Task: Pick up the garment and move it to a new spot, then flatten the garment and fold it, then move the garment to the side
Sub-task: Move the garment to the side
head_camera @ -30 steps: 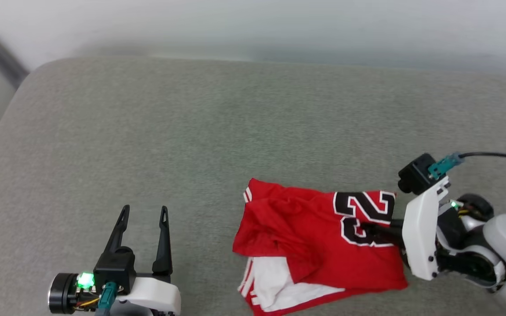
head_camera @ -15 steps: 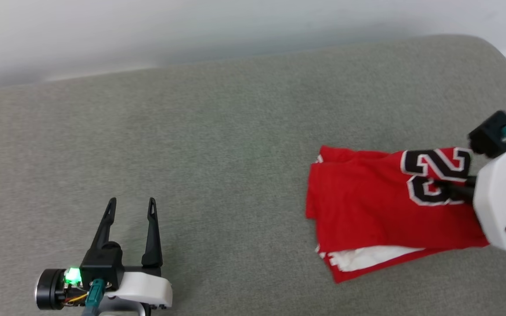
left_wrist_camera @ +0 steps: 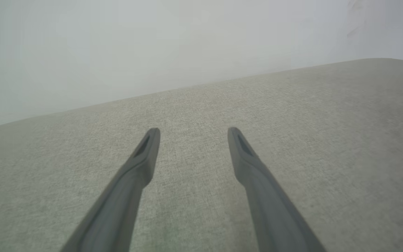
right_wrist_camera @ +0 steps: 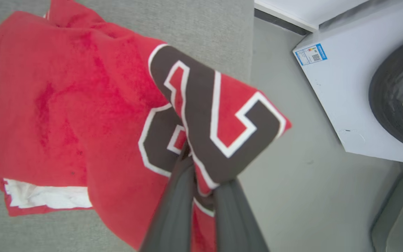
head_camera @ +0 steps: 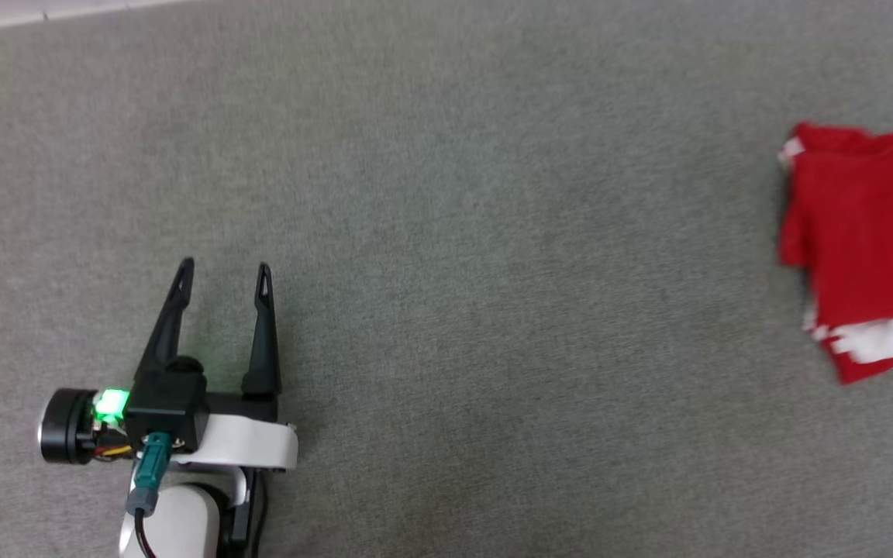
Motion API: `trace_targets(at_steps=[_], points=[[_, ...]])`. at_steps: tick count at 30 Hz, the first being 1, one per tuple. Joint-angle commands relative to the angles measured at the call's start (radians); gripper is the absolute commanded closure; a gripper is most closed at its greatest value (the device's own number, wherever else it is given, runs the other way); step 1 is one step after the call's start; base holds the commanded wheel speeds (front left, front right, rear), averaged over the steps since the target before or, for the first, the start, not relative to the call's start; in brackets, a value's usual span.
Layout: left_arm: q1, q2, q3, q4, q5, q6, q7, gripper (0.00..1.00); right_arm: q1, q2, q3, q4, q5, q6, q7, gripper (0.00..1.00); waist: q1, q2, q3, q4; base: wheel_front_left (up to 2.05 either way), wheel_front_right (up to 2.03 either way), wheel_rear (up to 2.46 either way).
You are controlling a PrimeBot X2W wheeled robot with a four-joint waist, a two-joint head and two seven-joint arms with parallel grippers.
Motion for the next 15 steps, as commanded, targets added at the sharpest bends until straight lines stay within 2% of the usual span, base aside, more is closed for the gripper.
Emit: trace_targets(at_steps=[1,3,11,12,13,15], points=[[-0.013,0.008,0.000,-0.004,-0.001,0.001,-0.002,0.00,-0.018,-0.005,-0.012,0.013,-0.005,-0.001,-0.006,1.00,-0.0001,0.0000,0.048,0.013,0.00,0.00,0.00],[-0.029,0.011,-0.001,-0.012,-0.001,0.000,-0.002,0.00,-0.031,-0.002,-0.059,0.077,-0.040,-0.001,-0.024,1.00,-0.0001,0.0000,0.078,0.021,0.00,0.00,0.00],[-0.062,0.025,0.000,-0.011,-0.006,-0.001,-0.002,0.00,-0.061,0.106,-0.218,0.251,-0.130,-0.001,-0.095,1.00,-0.0001,0.0000,0.136,0.031,0.00,0.00,0.00],[-0.062,0.026,0.000,-0.007,-0.006,0.000,-0.002,0.00,-0.061,0.122,-0.232,0.265,-0.141,-0.001,-0.106,0.54,-0.0001,0.0000,0.132,0.033,0.00,0.00,0.00],[-0.059,0.027,0.002,-0.005,-0.006,0.003,-0.002,0.00,-0.063,0.133,-0.249,0.277,-0.155,-0.001,-0.118,0.00,-0.0001,0.0000,0.124,0.034,0.00,0.00,0.00],[-0.051,0.025,0.001,-0.003,-0.007,0.006,-0.002,0.00,-0.063,0.150,-0.273,0.292,-0.190,-0.001,-0.145,0.00,-0.0001,0.0000,0.100,0.037,0.00,0.00,0.00]])
